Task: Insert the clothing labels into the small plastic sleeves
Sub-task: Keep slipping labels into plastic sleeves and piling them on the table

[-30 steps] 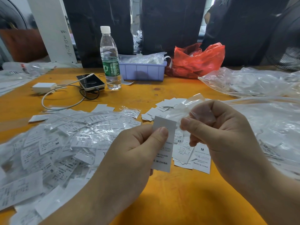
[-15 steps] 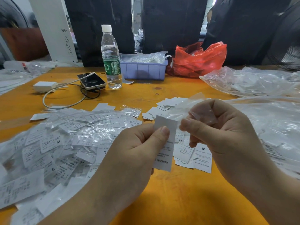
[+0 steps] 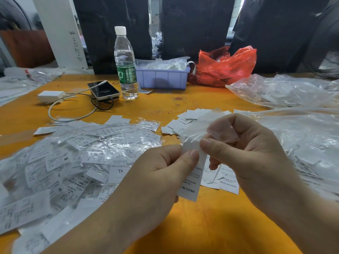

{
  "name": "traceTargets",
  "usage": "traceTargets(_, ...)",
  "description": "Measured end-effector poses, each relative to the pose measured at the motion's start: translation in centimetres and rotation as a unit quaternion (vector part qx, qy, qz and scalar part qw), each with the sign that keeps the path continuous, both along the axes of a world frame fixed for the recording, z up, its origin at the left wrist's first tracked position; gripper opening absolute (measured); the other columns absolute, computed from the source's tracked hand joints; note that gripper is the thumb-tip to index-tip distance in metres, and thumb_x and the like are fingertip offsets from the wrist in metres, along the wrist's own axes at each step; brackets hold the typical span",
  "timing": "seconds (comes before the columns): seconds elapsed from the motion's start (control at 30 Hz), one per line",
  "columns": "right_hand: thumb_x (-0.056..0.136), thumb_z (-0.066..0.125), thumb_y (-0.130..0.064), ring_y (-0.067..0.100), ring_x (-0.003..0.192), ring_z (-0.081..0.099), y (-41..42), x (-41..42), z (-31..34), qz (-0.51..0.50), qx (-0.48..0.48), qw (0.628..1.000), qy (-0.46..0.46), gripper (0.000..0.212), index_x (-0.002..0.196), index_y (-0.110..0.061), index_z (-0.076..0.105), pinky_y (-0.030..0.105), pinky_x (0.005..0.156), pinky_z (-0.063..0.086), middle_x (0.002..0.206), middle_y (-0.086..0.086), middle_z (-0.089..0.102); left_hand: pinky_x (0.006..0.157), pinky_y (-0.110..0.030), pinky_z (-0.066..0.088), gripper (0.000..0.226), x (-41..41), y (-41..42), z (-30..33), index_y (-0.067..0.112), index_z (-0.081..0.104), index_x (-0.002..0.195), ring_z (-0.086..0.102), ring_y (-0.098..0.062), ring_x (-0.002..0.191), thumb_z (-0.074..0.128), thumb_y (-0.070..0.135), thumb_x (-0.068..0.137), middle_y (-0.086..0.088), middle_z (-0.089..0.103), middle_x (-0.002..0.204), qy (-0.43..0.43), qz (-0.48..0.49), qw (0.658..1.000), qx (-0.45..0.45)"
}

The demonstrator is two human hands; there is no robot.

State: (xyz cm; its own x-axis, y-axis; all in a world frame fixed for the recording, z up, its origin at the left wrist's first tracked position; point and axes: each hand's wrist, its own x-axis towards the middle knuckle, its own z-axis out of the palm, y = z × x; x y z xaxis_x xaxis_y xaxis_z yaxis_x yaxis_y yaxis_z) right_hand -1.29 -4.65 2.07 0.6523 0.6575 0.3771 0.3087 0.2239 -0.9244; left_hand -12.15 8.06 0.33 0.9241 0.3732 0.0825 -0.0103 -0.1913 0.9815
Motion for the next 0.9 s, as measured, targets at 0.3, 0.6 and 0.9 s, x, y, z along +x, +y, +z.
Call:
traceTargets(0.3,0.067,0.082,-0.013,0.013,0.054,0.057,-0.02,-0.12,0.1,0.016,-0.006,1.0,0.026,0.026,0.085,-0.011,0.063,0.022,0.052,0.049,0.067,0.001,0.065,0.044,-0.012,0.035,0.032,-0.05,0.05,0.4,0.028,0.074,0.081,0.043,-0.003,0.044,0.057,0.055,0.077,0.015,0.049,0.051,0.0,-0.008,0.999,-0.035)
traceTargets(0.6,0.063,0.074,-0.021,0.017,0.056,0.057,-0.22,0.65,0.7,-0.032,0.014,0.998,0.048,0.028,0.087,-0.011,0.061,0.024,0.052,0.049,0.066,0.003,0.067,0.042,-0.012,0.035,0.01,-0.12,0.34,0.72,0.03,0.071,0.071,0.045,-0.007,0.045,0.063,0.035,0.073,0.006,0.054,0.052,0.01,-0.05,0.997,-0.061)
traceTargets(0.9,0.069,0.081,-0.009,0.013,0.052,0.056,0.16,0.23,0.08,-0.004,-0.001,0.999,0.048,0.029,0.09,-0.008,0.061,0.023,0.051,0.048,0.065,0.0,0.064,0.041,-0.012,0.034,0.014,0.1,0.6,0.3,0.022,0.067,0.068,0.043,-0.007,0.044,0.063,0.035,0.074,0.005,0.053,0.051,0.003,-0.035,0.998,-0.046)
